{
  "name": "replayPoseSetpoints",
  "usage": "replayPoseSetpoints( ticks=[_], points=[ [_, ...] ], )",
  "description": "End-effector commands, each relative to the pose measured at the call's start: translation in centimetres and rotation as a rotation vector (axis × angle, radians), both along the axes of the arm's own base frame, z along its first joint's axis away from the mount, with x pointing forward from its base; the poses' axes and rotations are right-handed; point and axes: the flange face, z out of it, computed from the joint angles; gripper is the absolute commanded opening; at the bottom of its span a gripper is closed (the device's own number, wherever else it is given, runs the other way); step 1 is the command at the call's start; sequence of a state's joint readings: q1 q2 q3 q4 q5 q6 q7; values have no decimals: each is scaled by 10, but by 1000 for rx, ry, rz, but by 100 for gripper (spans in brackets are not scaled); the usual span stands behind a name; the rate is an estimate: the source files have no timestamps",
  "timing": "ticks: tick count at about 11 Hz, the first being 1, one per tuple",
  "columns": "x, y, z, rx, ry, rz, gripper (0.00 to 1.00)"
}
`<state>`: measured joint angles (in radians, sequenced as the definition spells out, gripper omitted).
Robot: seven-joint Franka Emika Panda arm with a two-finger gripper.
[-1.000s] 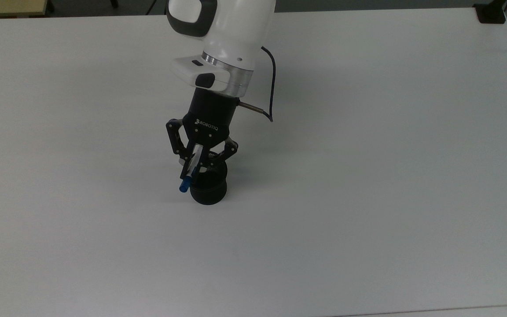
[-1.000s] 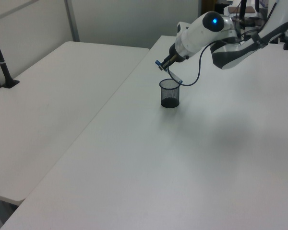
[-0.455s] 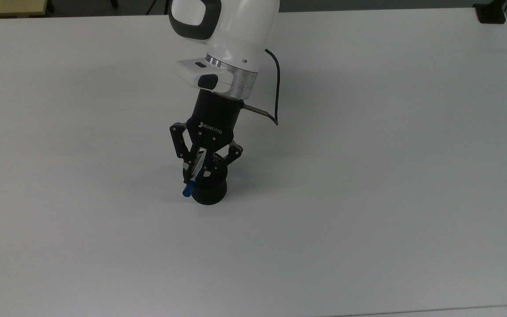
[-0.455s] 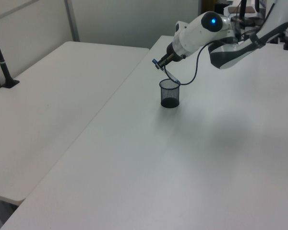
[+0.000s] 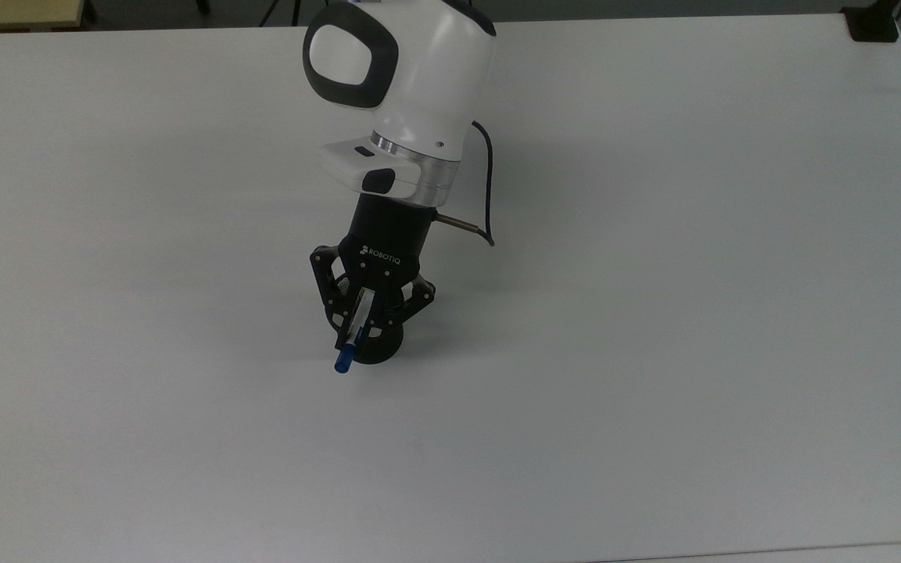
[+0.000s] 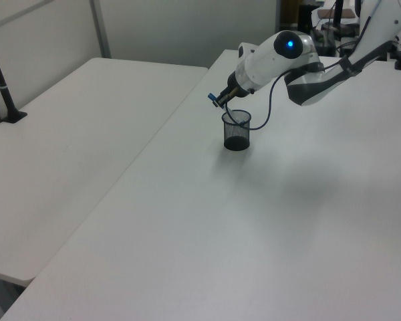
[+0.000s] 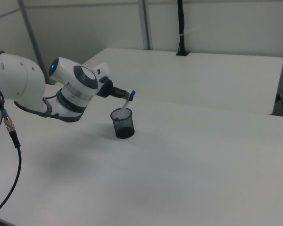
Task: Insert the marker
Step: 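Lower the marker, blue cap down, into the mesh cup, then open the gripper to release the marker in the cup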
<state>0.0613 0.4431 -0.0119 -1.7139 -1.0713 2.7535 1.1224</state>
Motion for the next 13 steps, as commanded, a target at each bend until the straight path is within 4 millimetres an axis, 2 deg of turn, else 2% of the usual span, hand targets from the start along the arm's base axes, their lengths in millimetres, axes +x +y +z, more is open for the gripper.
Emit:
replayPoseSetpoints(
  ticks=[1, 2, 4, 5, 7, 8, 12, 13],
  points=[
    [5, 3, 11, 8, -43, 12, 49],
    [4, 3, 12, 9, -44, 12, 82],
    [4, 4, 19, 19, -53, 7, 87],
    [3, 6, 29, 24, -66, 7, 93],
    [0, 14, 52, 51, -92, 2, 100],
    [-3, 32, 58, 71, -95, 14, 100],
    [-18, 66, 92, 113, -4, -76, 100],
    [-23, 71, 108, 141, 51, -95, 100]
  ],
)
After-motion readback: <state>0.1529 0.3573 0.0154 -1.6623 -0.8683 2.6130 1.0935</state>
